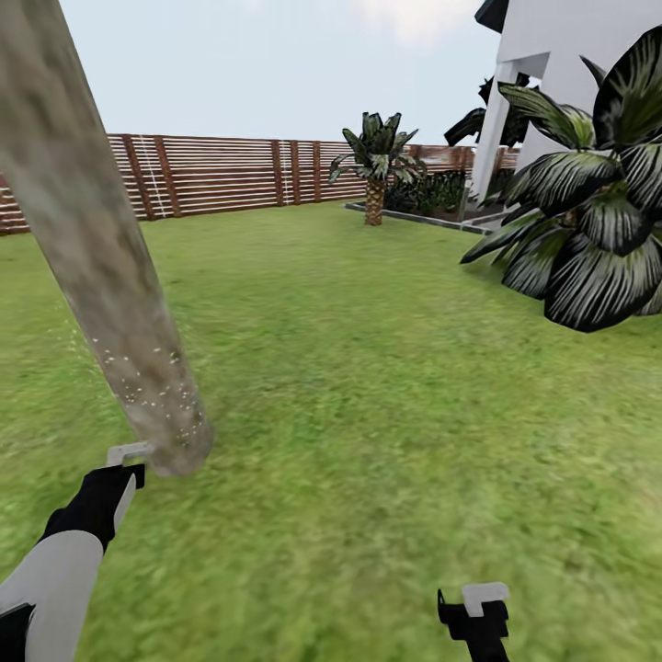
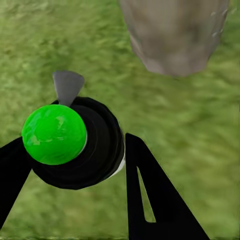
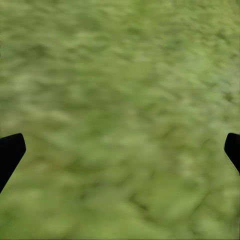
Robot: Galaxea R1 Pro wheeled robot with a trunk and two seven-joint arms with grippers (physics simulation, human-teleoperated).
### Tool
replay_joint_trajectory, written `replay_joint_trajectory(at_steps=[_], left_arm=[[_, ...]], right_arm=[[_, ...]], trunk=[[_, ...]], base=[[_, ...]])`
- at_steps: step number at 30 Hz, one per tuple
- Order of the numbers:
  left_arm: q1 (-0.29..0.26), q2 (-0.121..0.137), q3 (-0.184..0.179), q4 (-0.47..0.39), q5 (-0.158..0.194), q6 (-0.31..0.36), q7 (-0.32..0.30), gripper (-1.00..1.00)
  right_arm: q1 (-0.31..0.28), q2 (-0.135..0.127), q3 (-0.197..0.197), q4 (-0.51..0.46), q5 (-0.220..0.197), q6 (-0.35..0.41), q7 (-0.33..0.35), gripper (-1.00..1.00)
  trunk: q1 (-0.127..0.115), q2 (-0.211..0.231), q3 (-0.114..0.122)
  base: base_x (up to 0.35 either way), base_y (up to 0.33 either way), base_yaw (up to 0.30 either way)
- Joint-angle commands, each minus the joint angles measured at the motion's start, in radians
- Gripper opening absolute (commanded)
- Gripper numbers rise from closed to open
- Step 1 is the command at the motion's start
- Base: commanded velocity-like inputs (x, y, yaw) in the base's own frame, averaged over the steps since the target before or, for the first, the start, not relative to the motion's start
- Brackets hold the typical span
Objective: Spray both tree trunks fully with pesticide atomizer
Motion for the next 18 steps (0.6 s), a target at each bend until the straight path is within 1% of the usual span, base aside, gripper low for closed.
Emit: replay_joint_trajectory(at_steps=[1, 3, 7, 9, 10, 11, 14, 15, 16, 17, 18], left_arm=[[-0.001, -0.001, 0.002, -0.001, -0.004, 0.005, 0.0, -1.0], [-0.001, -0.001, 0.002, -0.001, -0.004, 0.005, 0.0, -1.0], [-0.001, -0.002, 0.002, -0.001, -0.003, 0.005, 0.0, -1.0], [-0.001, -0.002, 0.002, 0.003, -0.003, 0.004, 0.0, -1.0], [-0.001, -0.002, 0.002, 0.019, -0.002, -0.006, 0.0, -1.0], [-0.001, -0.002, 0.002, 0.044, -0.002, -0.037, -0.001, -1.0], [-0.001, -0.002, 0.001, 0.119, -0.003, -0.191, -0.014, -1.0], [-0.001, -0.001, -0.004, 0.145, -0.006, -0.233, -0.026, -1.0], [-0.001, 0.001, -0.009, 0.164, -0.01, -0.25, -0.045, -1.0], [0.001, 0.009, -0.025, 0.187, -0.022, -0.266, -0.103, -1.0], [0.014, 0.023, -0.045, 0.198, -0.047, -0.276, -0.188, -1.0]], right_arm=[[0.0, 0.0, 0.002, 0.001, 0.01, 0.0, -0.009, 1.0], [0.0, 0.0, 0.002, 0.001, 0.01, 0.0, -0.009, 1.0], [0.0, 0.0, 0.002, 0.001, 0.01, 0.0, -0.009, 1.0], [0.0, 0.001, 0.001, 0.0, 0.009, 0.0, -0.009, 1.0], [0.0, 0.002, 0.001, -0.001, 0.009, 0.0, -0.011, 1.0], [0.0, 0.001, 0.0, -0.002, 0.009, 0.0, -0.012, 1.0], [0.0, 0.0, 0.001, -0.003, 0.008, 0.001, -0.01, 1.0], [0.0, 0.0, 0.001, -0.004, 0.009, 0.002, -0.008, 1.0], [0.0, 0.001, 0.001, -0.006, 0.01, 0.002, -0.006, 1.0], [0.0, 0.003, 0.011, -0.015, 0.02, 0.003, -0.005, 1.0], [-0.001, 0.005, 0.038, -0.036, 0.046, 0.004, -0.004, 1.0]], trunk=[[0.0, 0.0, -0.001], [0.0, 0.0, -0.001], [0.0, 0.0, -0.001], [0.0, 0.0, -0.001], [0.0, 0.0, -0.001], [0.0, 0.0, -0.001], [0.0, 0.0, -0.001], [0.0, 0.0, -0.001], [0.0, 0.0, -0.001], [0.0, 0.0, -0.001], [0.0, 0.0, -0.001]], base=[[-0.054, -0.271, 0.275], [-0.132, -0.258, 0.276], [-0.238, -0.209, 0.266], [-0.296, -0.11, 0.072], [-0.28, -0.037, 0.021], [-0.152, -0.019, 0.011], [-0.051, -0.006, 0.004], [-0.013, -0.002, 0.001], [-0.008, -0.001, 0.001], [-0.004, -0.001, 0.0], [-0.002, 0.0, 0.0]])
